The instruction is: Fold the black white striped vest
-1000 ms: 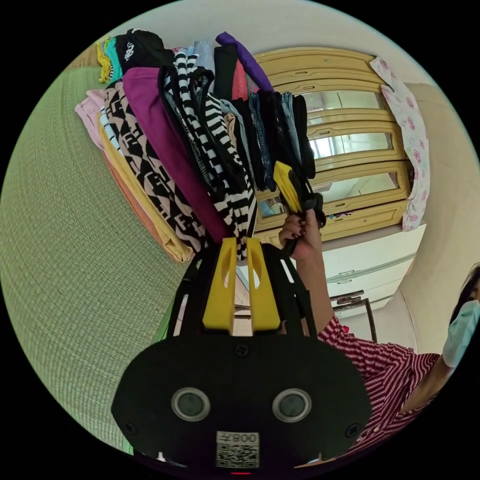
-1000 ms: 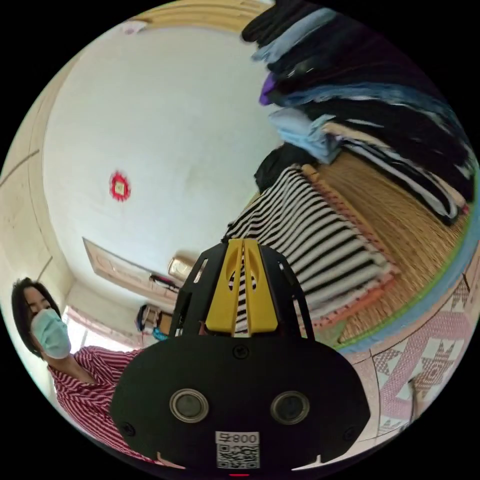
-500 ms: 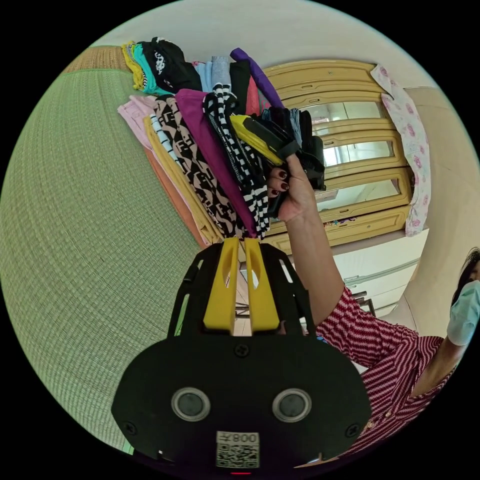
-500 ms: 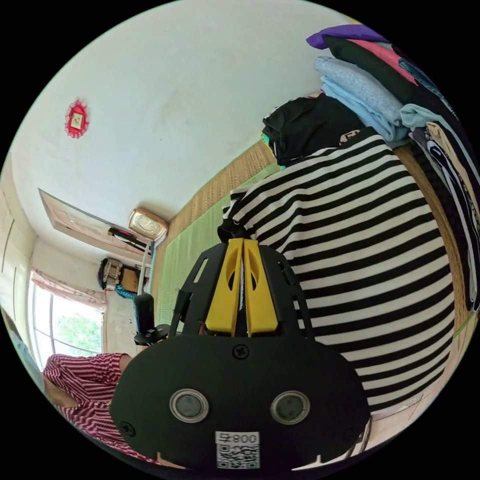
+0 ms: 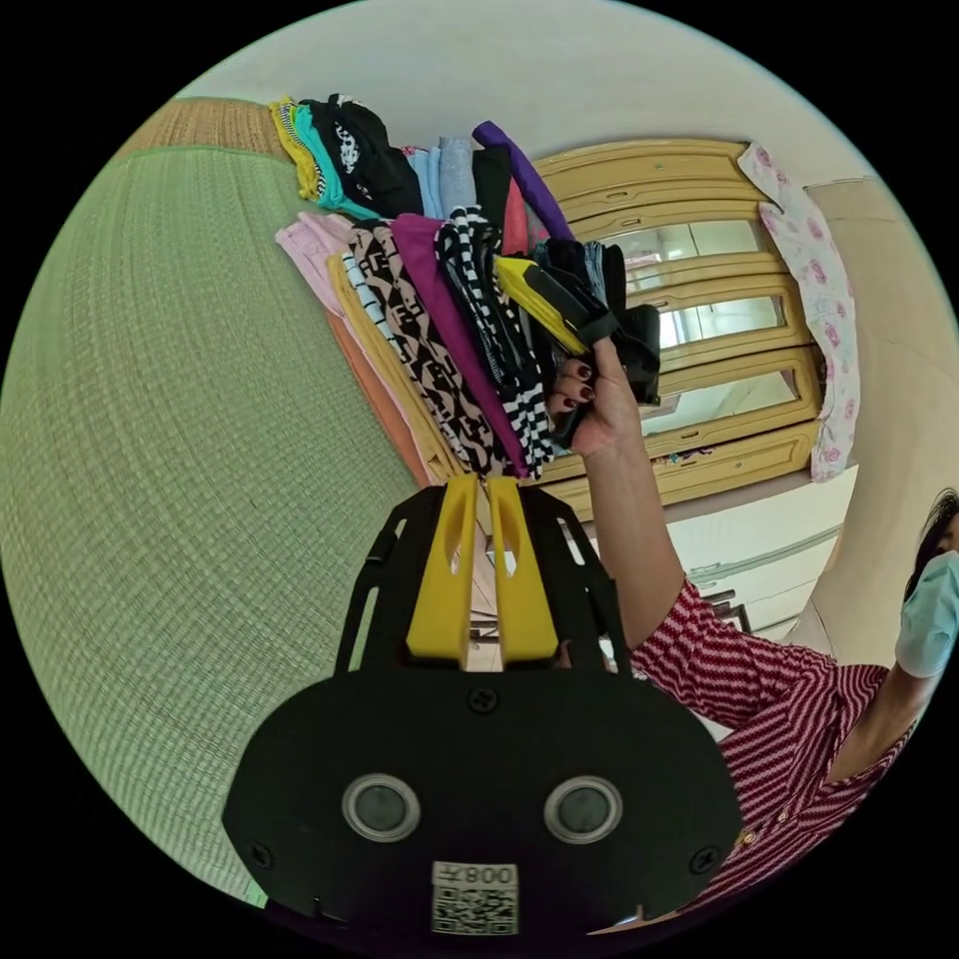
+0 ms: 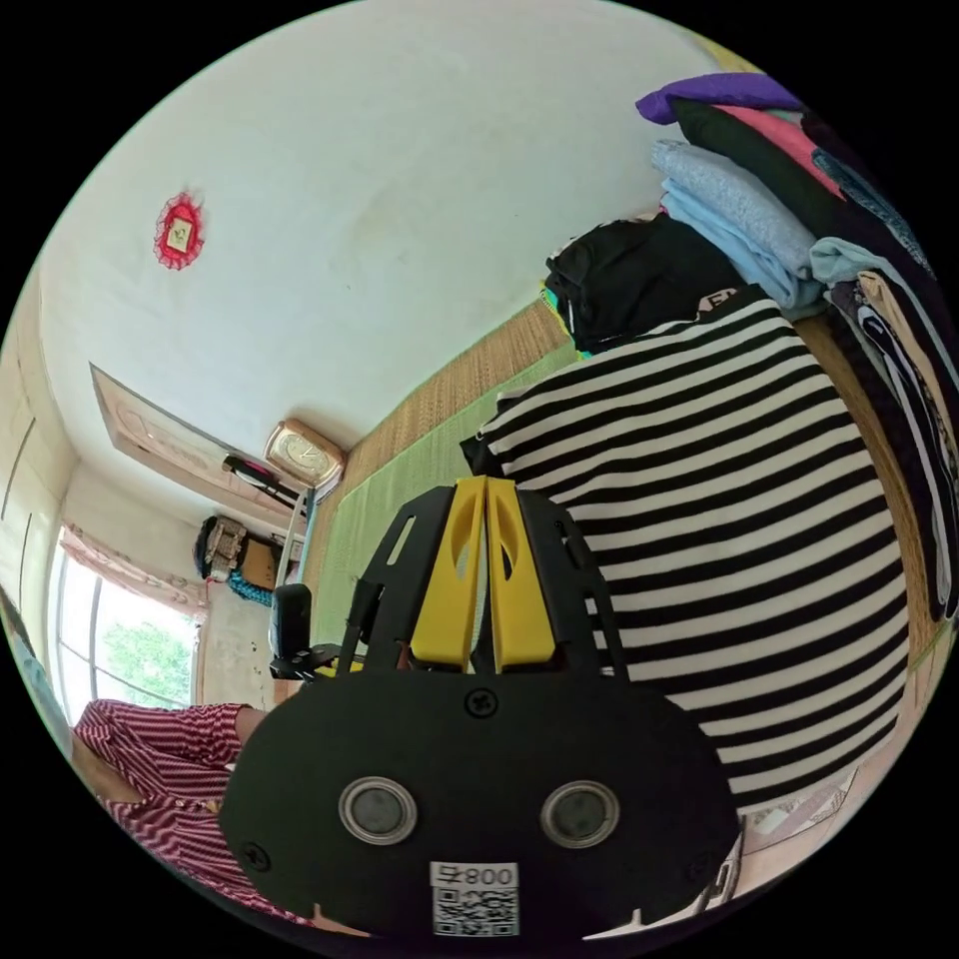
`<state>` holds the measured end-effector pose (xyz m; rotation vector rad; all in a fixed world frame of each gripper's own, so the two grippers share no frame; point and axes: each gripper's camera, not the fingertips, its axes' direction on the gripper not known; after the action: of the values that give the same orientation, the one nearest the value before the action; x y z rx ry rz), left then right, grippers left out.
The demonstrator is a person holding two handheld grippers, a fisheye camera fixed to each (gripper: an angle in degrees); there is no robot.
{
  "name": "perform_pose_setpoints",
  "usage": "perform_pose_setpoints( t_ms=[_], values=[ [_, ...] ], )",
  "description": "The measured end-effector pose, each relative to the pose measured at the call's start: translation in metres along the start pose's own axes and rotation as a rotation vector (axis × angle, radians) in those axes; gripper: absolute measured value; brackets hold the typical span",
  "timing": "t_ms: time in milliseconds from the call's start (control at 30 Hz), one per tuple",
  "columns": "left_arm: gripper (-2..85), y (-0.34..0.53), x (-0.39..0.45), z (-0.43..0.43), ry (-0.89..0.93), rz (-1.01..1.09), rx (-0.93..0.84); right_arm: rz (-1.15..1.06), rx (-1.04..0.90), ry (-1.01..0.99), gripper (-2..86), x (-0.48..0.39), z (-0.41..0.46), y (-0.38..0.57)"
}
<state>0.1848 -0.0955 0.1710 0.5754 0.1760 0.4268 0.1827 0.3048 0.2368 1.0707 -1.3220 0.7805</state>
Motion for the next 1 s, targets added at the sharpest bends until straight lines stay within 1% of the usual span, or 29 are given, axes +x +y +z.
perform_pose_setpoints(
  t_ms=[100, 167, 300, 367, 433, 500, 600, 767, 900, 1000],
  values=[
    [2.3, 0.014, -0.008, -0.014, -0.018, -0.019, -0.008, 0.011, -0.004, 0.055, 0.0, -0.001, 0.008, 0.025],
    [2.2, 0.028, -0.015, -0.030, -0.044, -0.026, -0.014, -0.019, 0.038, 0.085, 0.0, -0.014, 0.002, 0.045],
    [2.2, 0.059, -0.032, -0.065, -0.116, -0.061, -0.006, -0.085, 0.147, 0.206, 0.0, -0.050, -0.013, 0.102],
    [2.1, 0.084, -0.050, -0.088, -0.147, -0.125, 0.005, -0.087, 0.131, 0.254, 0.0, -0.050, 0.000, 0.119],
    [2.0, 0.103, -0.063, -0.104, -0.165, -0.180, 0.024, -0.061, 0.010, 0.321, 0.0, -0.034, 0.043, 0.131],
    [1.9, 0.123, -0.070, -0.119, -0.174, -0.223, 0.050, -0.066, -0.030, 0.334, 0.0, -0.027, 0.066, 0.145],
    [1.6, 0.150, -0.073, -0.140, -0.179, -0.258, 0.092, -0.058, -0.024, 0.333, 0.0, -0.024, 0.082, 0.168],
    [1.2, 0.181, -0.073, -0.169, -0.200, -0.269, 0.135, -0.021, -0.007, 0.315, 0.1, -0.021, 0.078, 0.195],
    [0.8, 0.197, -0.073, -0.187, -0.272, -0.251, 0.134, -0.088, 0.114, 0.302, 0.1, -0.057, 0.049, 0.237],
    [0.5, 0.202, -0.077, -0.196, -0.375, -0.221, 0.092, -0.171, 0.170, 0.281, 0.1, -0.092, 0.050, 0.261]
  ],
)
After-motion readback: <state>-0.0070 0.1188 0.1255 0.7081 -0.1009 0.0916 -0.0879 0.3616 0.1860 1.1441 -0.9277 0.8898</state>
